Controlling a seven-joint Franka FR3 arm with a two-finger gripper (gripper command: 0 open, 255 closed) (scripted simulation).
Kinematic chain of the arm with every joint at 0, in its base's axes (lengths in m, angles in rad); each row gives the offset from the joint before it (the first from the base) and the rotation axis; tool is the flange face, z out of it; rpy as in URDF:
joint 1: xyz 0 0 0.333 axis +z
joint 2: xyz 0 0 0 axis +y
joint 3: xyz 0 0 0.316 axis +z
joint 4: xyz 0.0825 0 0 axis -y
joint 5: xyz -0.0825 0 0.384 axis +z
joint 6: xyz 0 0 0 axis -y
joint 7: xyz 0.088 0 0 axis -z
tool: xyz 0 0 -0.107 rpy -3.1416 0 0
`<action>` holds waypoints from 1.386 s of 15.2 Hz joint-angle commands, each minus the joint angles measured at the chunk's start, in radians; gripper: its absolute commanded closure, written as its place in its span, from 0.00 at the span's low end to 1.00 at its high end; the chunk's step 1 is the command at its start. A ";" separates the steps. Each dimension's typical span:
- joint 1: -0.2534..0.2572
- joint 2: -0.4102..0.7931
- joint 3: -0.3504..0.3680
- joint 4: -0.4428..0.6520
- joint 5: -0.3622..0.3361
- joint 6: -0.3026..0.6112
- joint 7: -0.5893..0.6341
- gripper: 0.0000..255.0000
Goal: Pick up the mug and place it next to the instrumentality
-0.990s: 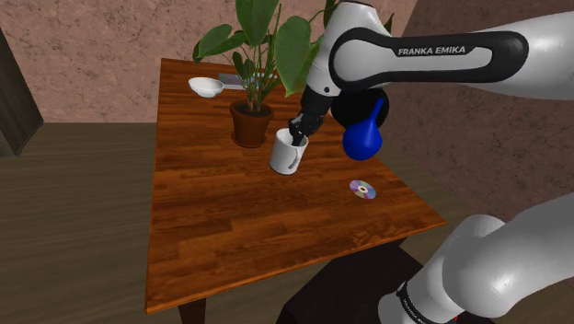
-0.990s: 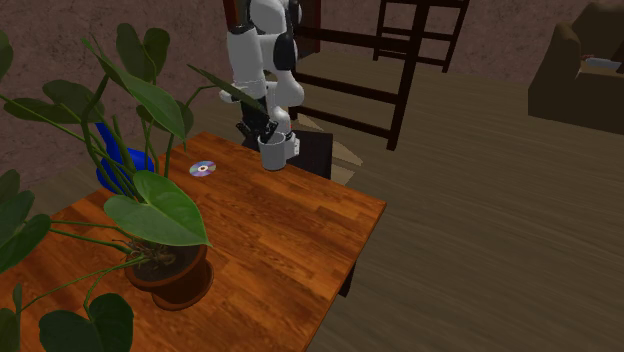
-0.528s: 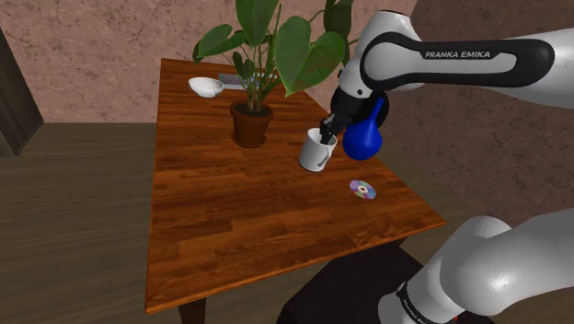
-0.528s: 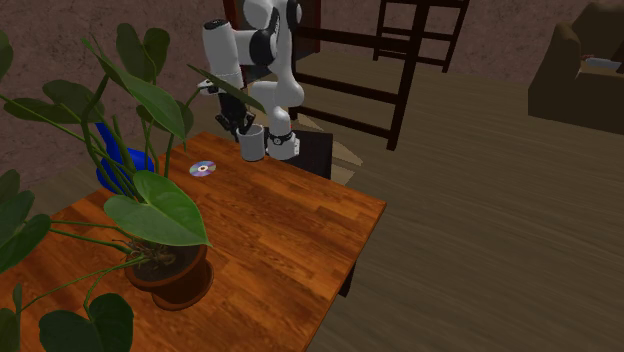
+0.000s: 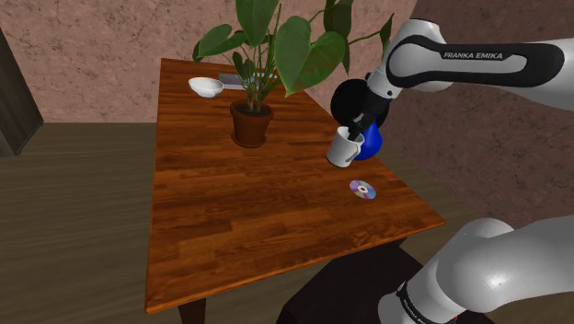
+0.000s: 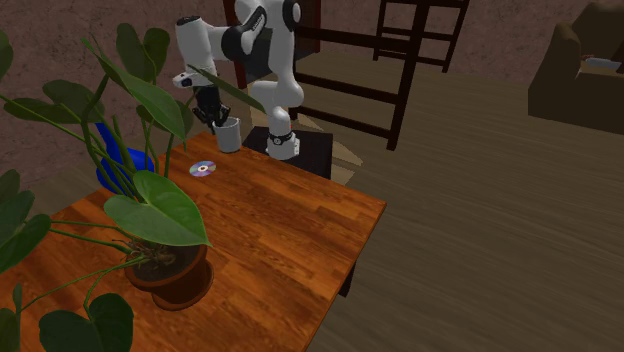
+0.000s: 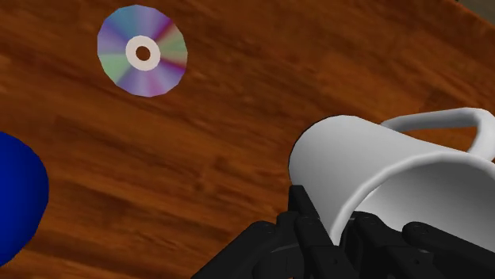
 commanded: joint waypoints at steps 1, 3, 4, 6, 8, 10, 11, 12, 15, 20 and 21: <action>-0.021 -0.007 -0.039 -0.002 -0.017 -0.007 -0.051 1.00; -0.040 -0.007 -0.078 0.004 -0.033 -0.014 -0.100 1.00; -0.049 -0.005 -0.098 0.008 -0.040 -0.017 -0.125 1.00; -0.067 0.002 -0.137 0.021 -0.054 -0.024 -0.175 1.00; -0.083 0.015 -0.178 0.039 -0.066 -0.030 -0.225 1.00; -0.098 0.032 -0.218 0.061 -0.077 -0.035 -0.277 1.00; -0.104 0.042 -0.239 0.073 -0.081 -0.038 -0.302 1.00; -0.110 0.054 -0.260 0.087 -0.084 -0.040 -0.329 1.00; -0.126 0.095 -0.324 0.134 -0.088 -0.048 -0.409 1.00; -0.141 0.190 -0.435 0.235 -0.071 -0.061 -0.551 1.00; -0.143 0.204 -0.449 0.250 -0.066 -0.063 -0.570 1.00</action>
